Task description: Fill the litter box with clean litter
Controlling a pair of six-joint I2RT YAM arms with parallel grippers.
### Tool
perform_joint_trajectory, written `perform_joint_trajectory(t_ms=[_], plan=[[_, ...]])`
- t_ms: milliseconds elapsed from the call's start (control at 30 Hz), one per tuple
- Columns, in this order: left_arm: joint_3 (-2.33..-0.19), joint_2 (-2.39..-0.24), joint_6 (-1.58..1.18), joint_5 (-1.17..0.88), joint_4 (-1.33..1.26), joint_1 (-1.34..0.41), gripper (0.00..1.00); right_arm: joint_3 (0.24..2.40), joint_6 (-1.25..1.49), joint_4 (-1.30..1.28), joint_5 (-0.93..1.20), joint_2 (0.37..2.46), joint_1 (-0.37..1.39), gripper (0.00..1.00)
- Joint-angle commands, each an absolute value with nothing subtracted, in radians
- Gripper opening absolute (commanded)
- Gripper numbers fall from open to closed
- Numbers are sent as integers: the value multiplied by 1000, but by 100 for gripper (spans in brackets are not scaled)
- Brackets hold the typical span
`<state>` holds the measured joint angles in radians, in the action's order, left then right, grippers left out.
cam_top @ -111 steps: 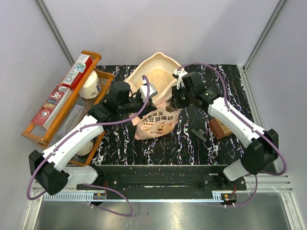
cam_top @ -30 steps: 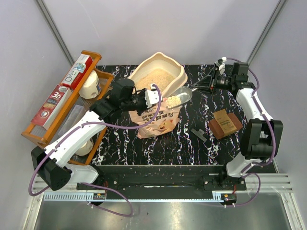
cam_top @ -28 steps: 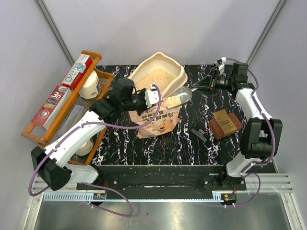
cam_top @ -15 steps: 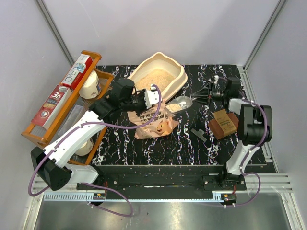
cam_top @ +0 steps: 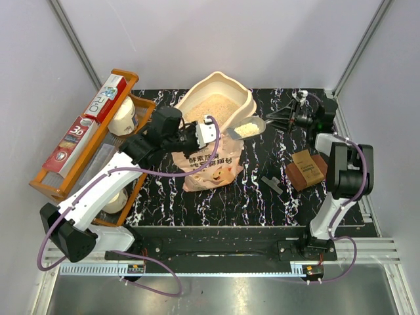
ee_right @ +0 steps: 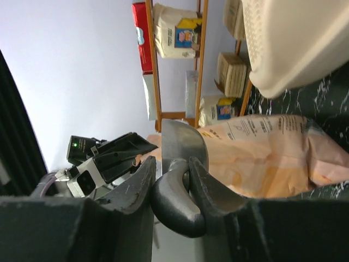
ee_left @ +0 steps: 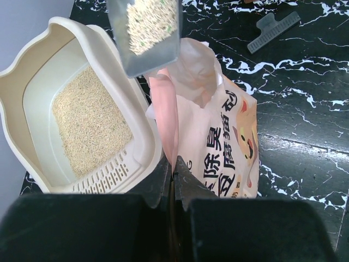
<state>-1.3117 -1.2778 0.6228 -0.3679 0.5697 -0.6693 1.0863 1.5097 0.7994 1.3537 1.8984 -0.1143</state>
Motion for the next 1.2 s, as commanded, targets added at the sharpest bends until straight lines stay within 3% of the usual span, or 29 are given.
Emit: perform_joint_trajectory(t_ms=[0, 267, 667, 1167], plan=[[-1322, -1201, 643, -376, 488, -672, 0, 1179, 1289, 527, 1249, 1726, -115, 0], [-1301, -1177, 592, -426, 495, -675, 0, 1362, 917, 122, 975, 1638, -104, 0], [-1327, -1213, 508, -531, 526, -735, 0, 1754, 519, -282, 529, 1801, 127, 0], [-1333, -1318, 620, -448, 574, -802, 0, 2130, 309, -318, 174, 2123, 324, 0]])
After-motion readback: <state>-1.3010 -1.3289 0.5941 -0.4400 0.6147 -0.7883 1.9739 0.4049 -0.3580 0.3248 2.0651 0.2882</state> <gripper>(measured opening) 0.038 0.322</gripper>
